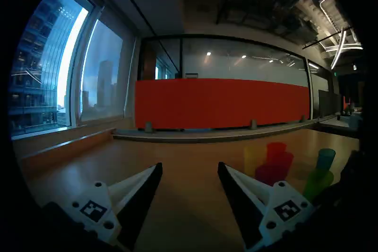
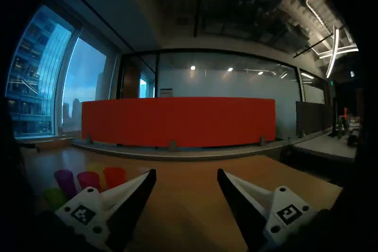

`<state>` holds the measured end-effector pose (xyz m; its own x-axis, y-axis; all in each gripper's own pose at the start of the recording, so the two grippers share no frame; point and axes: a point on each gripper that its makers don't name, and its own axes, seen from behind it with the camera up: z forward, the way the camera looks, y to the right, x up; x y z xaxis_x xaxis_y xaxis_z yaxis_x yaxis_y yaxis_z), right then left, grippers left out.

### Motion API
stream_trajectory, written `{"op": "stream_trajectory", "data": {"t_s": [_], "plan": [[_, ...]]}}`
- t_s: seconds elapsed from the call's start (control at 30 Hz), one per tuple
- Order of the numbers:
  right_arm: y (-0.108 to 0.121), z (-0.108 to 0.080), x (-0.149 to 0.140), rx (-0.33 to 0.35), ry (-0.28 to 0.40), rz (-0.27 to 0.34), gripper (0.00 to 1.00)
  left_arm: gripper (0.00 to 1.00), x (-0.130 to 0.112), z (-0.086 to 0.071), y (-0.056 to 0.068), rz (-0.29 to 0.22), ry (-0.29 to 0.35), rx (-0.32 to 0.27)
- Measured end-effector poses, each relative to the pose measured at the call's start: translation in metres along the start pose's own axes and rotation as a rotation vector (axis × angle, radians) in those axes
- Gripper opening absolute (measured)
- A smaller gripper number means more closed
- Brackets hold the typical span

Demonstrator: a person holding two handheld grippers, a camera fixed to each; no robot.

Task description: Pour water

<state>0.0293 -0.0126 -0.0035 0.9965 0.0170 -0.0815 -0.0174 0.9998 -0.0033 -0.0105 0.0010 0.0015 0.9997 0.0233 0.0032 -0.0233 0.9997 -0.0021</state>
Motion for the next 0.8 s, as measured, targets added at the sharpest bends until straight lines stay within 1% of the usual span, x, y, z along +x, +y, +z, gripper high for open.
{"op": "stream_trajectory", "data": {"t_s": [0.17,0.47,0.6,0.8], "plan": [[0.004,0.0,-0.01,-0.004,-0.002,0.002,1.0,0.86,0.0,0.0,0.0,0.0,0.0,0.0],[0.007,0.001,-0.026,-0.003,-0.03,0.02,1.0,0.87,-0.001,0.0,0.001,0.0,0.0,0.0],[0.009,0.003,-0.03,-0.006,-0.041,0.031,1.0,0.87,-0.001,0.0,0.001,0.0,0.0,0.0],[0.01,0.005,-0.032,-0.011,-0.05,0.026,1.0,0.87,-0.001,0.0,0.001,0.0,0.0,0.0]]}}
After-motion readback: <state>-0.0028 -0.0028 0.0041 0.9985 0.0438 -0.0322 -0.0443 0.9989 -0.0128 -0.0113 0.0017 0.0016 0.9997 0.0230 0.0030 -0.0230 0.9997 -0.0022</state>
